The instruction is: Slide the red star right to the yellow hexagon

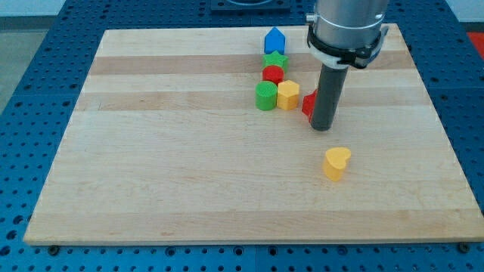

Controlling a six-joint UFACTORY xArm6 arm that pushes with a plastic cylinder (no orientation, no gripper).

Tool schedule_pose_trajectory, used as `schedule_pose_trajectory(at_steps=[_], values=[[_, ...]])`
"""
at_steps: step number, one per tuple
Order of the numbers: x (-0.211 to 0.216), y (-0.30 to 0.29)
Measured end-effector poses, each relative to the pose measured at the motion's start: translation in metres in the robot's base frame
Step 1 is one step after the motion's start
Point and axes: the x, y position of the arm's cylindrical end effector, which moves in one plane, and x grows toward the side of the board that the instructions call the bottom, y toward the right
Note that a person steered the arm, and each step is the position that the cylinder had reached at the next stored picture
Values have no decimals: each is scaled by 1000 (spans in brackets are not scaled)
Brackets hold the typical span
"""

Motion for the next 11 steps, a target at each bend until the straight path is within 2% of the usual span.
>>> schedule_pose_trajectory(at_steps=[11], values=[[-19, -1]])
